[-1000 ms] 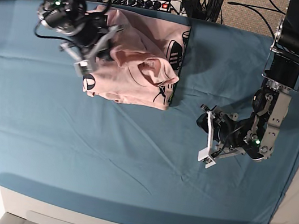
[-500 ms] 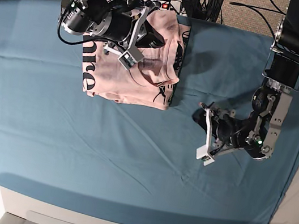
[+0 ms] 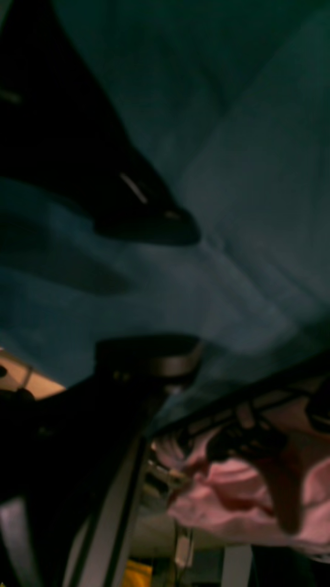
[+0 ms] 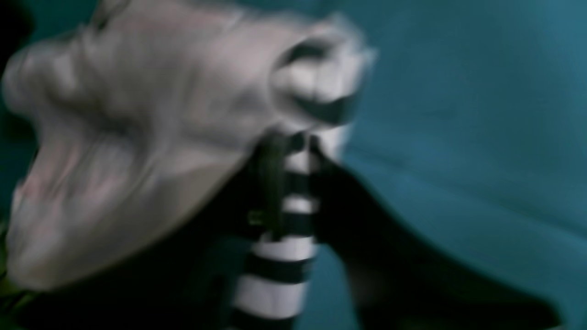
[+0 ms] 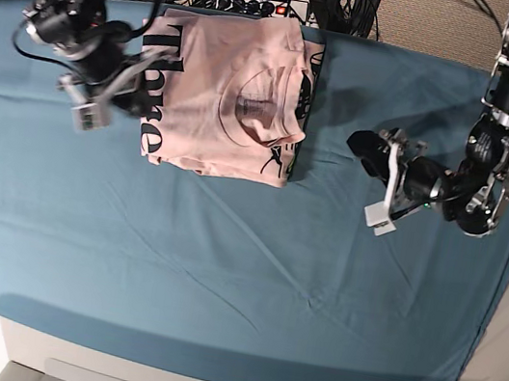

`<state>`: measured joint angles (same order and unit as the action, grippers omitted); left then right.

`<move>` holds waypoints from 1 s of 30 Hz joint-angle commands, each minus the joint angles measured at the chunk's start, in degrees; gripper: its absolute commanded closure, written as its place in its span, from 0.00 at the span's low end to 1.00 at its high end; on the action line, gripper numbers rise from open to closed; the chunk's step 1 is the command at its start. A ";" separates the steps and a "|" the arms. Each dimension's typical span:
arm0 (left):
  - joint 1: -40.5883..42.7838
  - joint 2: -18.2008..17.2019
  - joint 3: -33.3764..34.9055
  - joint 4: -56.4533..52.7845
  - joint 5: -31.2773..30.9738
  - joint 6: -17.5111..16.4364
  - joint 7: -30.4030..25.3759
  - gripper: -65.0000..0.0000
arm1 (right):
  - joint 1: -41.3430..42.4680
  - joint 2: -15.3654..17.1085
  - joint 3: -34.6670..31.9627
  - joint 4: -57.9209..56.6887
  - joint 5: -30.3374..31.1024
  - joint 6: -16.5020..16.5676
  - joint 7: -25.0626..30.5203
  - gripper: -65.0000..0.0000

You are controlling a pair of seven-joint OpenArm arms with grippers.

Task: Fold the T-shirt properly
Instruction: 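Move the left gripper to the shirt's side edge and grasp it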

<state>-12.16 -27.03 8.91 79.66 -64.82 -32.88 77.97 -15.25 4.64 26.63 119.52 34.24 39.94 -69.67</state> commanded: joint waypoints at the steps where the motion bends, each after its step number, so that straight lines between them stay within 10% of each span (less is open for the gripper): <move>1: 0.26 -1.11 -0.22 0.68 -0.61 -0.02 0.81 0.53 | 0.33 1.14 1.07 0.81 -0.83 0.06 2.49 0.61; 11: 7.98 1.51 -0.20 0.68 -5.90 -1.77 2.03 0.50 | 4.59 3.78 1.92 -6.34 -8.31 -7.50 7.69 0.51; 30: 18.88 3.52 -0.20 1.05 -5.75 -4.50 2.03 0.46 | 26.71 7.06 1.81 -44.06 26.62 -2.49 -10.33 0.51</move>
<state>4.29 -23.16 7.90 81.80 -75.50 -40.62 73.80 10.33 10.72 28.38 74.72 59.46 37.34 -80.77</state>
